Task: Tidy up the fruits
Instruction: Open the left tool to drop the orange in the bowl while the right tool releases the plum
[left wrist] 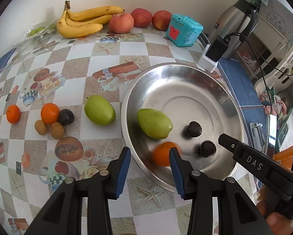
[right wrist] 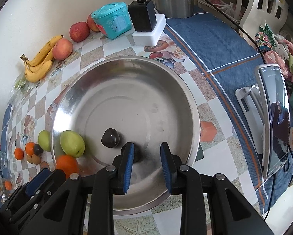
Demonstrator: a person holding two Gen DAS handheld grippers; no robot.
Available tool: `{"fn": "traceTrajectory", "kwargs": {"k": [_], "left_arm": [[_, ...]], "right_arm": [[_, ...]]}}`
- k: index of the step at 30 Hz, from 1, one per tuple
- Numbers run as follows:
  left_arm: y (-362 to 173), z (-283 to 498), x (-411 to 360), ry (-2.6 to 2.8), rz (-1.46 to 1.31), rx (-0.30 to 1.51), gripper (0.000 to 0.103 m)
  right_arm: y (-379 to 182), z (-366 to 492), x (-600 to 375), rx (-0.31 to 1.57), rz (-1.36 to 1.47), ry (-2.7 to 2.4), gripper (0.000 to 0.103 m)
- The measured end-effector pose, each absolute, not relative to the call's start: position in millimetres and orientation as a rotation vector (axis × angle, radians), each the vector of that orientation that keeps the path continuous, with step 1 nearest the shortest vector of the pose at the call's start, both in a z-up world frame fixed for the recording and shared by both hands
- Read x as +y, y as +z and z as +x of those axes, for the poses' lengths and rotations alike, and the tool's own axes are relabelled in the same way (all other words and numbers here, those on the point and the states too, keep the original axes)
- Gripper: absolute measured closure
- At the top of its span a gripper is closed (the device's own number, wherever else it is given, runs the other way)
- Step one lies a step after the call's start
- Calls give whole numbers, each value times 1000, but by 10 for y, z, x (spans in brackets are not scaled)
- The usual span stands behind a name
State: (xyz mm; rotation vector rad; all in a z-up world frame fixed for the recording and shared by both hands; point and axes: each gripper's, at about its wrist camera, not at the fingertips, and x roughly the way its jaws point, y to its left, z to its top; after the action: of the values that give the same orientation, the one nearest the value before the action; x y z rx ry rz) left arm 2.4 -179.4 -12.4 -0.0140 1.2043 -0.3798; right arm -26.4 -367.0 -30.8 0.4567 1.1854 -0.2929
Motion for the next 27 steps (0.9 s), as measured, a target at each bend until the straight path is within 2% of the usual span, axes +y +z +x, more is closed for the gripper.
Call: {"fn": "traceTrajectory", "kwargs": {"k": [7,12,24,27], "left_arm": [[-147,67,-1716,-345,-27,1219,57],[-161,102,-1637,-304,-39,1225,49],[-261,185,-1384,-127,-20,1260,39],[-304,202,-1300,-75,-22,1276,33]], "right_arm": [[-311,-270,-3665,1184,456,-294,74],[-310,-269,-3659,1184,457,-294,74],[-280,-250,-3636,1178,449,-291,74],[-282,-233,-3624,1180,440,-290,68]]}}
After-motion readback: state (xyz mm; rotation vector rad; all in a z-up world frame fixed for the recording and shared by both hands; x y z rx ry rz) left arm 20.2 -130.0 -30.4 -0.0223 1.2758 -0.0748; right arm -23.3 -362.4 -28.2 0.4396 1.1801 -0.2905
